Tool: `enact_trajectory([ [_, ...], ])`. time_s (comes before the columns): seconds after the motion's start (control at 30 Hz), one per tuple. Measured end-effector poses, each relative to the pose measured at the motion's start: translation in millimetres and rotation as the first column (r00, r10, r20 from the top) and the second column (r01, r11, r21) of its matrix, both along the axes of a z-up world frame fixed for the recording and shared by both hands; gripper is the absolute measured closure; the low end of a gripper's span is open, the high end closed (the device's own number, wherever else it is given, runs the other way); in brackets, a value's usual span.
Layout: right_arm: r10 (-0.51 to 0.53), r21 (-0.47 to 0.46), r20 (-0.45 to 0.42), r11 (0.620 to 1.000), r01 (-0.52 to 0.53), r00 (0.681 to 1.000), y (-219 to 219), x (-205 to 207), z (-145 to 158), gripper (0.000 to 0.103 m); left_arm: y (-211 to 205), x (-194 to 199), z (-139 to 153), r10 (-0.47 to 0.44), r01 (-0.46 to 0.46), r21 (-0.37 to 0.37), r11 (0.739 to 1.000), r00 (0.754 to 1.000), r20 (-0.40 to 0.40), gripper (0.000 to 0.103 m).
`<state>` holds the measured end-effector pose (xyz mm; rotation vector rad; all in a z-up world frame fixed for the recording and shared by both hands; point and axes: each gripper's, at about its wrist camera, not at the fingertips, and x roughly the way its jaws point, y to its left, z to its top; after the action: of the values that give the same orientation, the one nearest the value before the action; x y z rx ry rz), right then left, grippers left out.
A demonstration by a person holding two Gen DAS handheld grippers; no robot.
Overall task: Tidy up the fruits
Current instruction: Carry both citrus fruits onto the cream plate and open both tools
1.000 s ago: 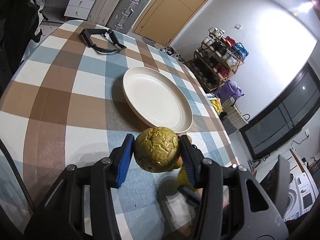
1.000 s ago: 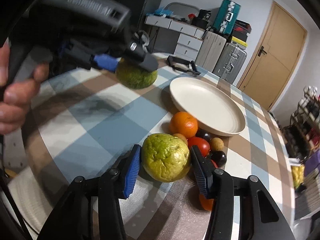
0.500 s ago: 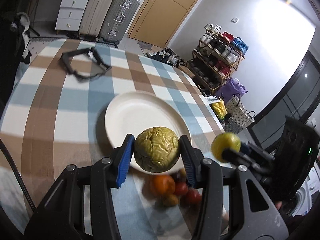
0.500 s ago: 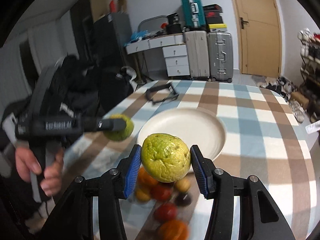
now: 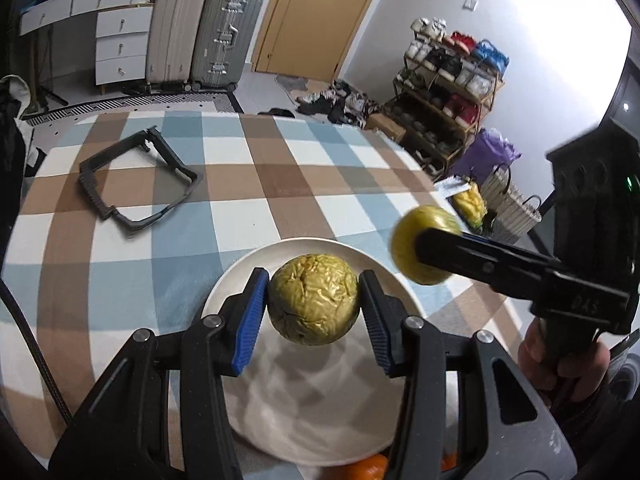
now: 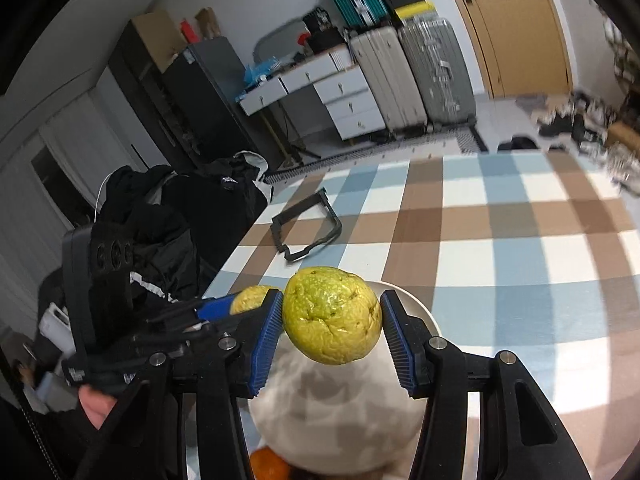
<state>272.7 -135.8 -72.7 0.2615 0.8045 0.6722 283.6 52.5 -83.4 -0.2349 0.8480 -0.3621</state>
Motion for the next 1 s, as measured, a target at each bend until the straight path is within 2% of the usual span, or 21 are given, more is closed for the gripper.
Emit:
enact_trajectory([
  [0.27, -0.001, 0.004, -0.148, 1.0, 0.002, 0.989, 18, 47, -48, 0.052, -5, 28, -38, -0.028, 0.03, 0.05, 0.998, 0.999, -0.044, 0.059],
  [0.47, 0.001, 0.002, -0.213, 1.0, 0.0, 0.977, 25, 61, -71, 0.052, -5, 38, -50, -0.033, 0.035, 0.058, 0.998, 0.998, -0.047, 0.059],
  [0.73, -0.029, -0.017, -0.221, 1.0, 0.026, 0.975, 28, 67, -79, 0.049, -10, 46, -55, -0.022, 0.025, 0.082, 0.996, 0.999, -0.034, 0.059],
  [0.83, -0.026, 0.018, -0.216, 0.999, 0.031, 0.976, 24, 65, -75, 0.049, -12, 42, -49, -0.018, 0.02, 0.089, 0.996, 0.999, -0.028, 0.059],
  [1.0, -0.05, 0.038, -0.178, 0.998, 0.057, 0.983, 15, 55, -58, 0.047, -19, 29, -33, -0.016, 0.015, 0.134, 0.991, 1.0, 0.004, 0.047],
])
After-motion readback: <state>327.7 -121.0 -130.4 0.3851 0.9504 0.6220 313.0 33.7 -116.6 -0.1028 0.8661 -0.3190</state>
